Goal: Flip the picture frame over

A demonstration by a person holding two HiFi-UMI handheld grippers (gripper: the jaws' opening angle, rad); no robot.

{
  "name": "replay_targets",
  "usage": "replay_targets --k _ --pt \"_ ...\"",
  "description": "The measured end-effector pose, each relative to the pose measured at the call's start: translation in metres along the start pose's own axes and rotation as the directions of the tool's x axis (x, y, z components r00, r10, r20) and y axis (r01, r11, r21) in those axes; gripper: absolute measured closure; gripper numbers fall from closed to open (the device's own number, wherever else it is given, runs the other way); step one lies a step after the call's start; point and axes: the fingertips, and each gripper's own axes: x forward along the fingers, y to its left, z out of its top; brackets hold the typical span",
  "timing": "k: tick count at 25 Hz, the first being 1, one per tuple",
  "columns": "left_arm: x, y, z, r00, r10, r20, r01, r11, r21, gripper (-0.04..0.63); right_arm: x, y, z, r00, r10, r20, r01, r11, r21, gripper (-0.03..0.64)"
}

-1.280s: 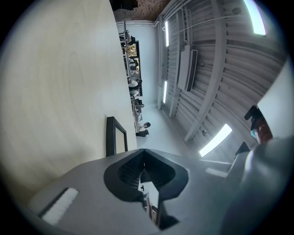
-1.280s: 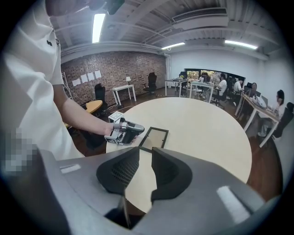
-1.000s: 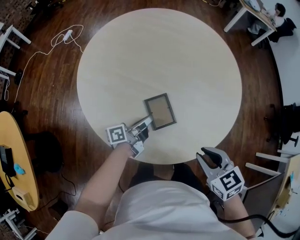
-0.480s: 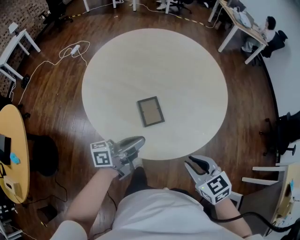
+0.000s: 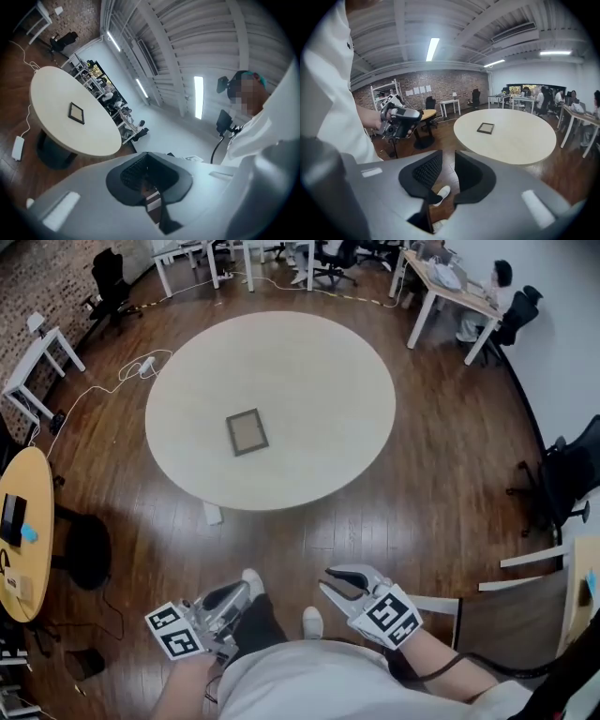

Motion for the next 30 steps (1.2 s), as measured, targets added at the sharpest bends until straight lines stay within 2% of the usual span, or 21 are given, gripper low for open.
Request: replay_targets --k 4,12,16,24,30 --pt "-0.025 -0.028 -0.026 0.998 0.033 -0.051 -0.029 0.997 0.077 0.595 -0.021 0.019 0.0 0.999 -0.021 0.036 0.022 0.999 -0.026 0.523" --pt "-0.04 -0.071 -0.042 0.994 -0.037 -0.102 0.056 0.98 0.189 0.595 -0.031 0.06 0.006 0.991 -0.077 0.105 0.081 0.996 -0.034 0.52" --pt "-0.065 -0.089 -0.052 0.992 -0.065 -0.106 0.084 0.978 0.191 0.595 -0.032 0.091 0.006 0.99 -0.093 0.103 0.098 0.994 -0.049 0.52" --pt "-0.141 -0.088 -0.083 0.991 -0.027 -0.131 0.05 0.984 0.173 0.595 -0.031 0.16 0.008 0.989 -0.105 0.103 0.111 0.993 -0.051 0.52" --pt "-0.17 -0.088 -0.094 0.993 -0.017 -0.114 0.037 0.984 0.175 0.595 -0.033 0.189 0.003 0.989 -0.119 0.093 0.124 0.991 -0.053 0.523"
